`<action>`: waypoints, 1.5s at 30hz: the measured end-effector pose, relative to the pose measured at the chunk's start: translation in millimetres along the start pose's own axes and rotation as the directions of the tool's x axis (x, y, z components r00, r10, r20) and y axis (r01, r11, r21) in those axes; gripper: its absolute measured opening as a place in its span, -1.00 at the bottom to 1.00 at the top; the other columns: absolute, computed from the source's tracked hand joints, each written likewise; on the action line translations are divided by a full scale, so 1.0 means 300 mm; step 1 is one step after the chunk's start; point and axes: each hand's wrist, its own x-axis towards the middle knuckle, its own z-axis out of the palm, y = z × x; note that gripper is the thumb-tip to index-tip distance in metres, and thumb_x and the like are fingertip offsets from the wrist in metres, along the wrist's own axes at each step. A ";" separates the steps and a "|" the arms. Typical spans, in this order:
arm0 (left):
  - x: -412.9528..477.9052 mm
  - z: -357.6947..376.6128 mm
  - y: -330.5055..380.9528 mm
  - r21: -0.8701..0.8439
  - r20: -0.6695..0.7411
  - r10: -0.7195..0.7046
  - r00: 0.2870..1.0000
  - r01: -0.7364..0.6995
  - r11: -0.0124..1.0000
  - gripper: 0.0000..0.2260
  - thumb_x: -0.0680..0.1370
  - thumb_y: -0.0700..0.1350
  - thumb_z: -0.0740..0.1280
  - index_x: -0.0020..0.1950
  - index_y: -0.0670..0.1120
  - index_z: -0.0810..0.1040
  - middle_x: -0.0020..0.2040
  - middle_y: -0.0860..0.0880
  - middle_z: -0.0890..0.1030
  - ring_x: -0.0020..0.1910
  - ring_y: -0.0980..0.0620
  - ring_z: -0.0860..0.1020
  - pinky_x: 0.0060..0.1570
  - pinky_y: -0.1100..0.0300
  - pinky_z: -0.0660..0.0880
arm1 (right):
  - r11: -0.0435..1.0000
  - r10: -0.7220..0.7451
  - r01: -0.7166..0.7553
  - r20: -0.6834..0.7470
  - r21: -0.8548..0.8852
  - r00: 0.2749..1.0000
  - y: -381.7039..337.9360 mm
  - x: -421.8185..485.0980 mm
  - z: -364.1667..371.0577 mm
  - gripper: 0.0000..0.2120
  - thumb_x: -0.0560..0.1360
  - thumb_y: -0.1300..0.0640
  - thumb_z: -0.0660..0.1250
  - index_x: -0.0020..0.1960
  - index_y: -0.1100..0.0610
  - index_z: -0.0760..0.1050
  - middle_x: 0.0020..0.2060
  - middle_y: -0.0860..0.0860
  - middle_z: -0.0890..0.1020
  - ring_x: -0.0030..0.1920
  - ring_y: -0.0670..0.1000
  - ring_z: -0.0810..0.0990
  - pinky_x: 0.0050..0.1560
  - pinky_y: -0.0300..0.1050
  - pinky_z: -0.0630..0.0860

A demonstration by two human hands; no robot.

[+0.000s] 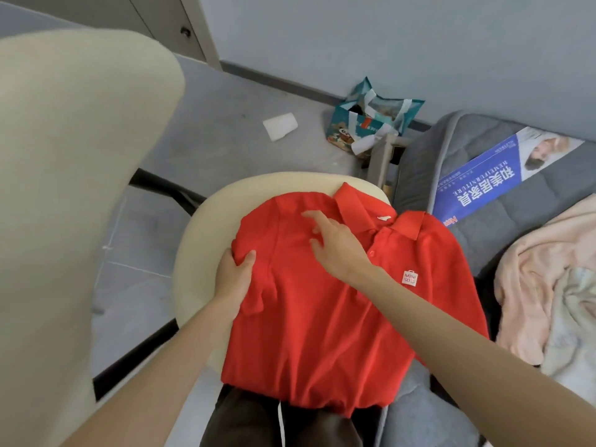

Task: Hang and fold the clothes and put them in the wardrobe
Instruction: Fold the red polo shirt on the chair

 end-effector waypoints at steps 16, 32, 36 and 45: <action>0.075 -0.171 -0.096 0.092 -0.124 -0.016 0.992 0.027 0.995 -0.31 0.24 0.46 0.37 0.19 0.08 0.35 0.01 0.19 0.56 0.18 -0.01 0.50 0.23 0.03 0.40 | 0.982 -0.149 0.154 0.053 -0.107 0.988 -0.168 0.170 0.058 -0.41 0.52 0.26 0.22 0.51 0.02 0.18 0.51 0.03 0.16 0.32 0.15 0.43 0.20 0.06 0.46; 0.021 -0.195 -0.098 0.132 -0.239 0.304 0.922 -0.280 0.951 -0.78 0.46 -0.25 0.43 0.01 -0.10 0.44 -0.05 -0.01 0.56 -0.05 -0.01 0.53 -0.02 0.17 0.43 | 0.988 -0.092 0.111 0.165 -0.111 0.982 -0.296 0.260 0.145 -0.68 0.46 0.30 0.25 0.21 0.20 0.49 0.11 0.15 0.47 -0.01 0.13 0.55 0.07 -0.08 0.47; -0.011 -0.183 -0.090 0.168 -0.207 0.459 0.864 -0.431 0.887 -0.69 0.49 -0.27 0.39 0.21 -0.12 0.49 0.08 0.05 0.53 0.06 0.10 0.48 0.05 0.46 0.31 | 0.990 -0.106 0.086 0.190 0.114 0.976 -0.350 0.275 0.126 -0.75 0.40 0.39 0.30 0.02 0.23 0.62 -0.35 -0.11 0.55 -0.44 -0.28 0.52 -0.31 -0.45 0.42; -0.153 -0.121 -0.065 0.389 0.398 0.663 0.634 -0.772 0.503 -0.83 0.43 -0.06 0.45 0.01 -0.02 0.65 -0.08 0.05 0.54 -0.05 0.04 0.50 0.00 0.08 0.47 | 0.952 0.115 -0.141 0.109 0.272 0.987 -0.082 0.067 -0.066 -0.66 0.42 0.49 0.15 -0.28 0.11 0.52 -0.27 0.05 0.58 -0.25 -0.04 0.52 -0.13 -0.26 0.47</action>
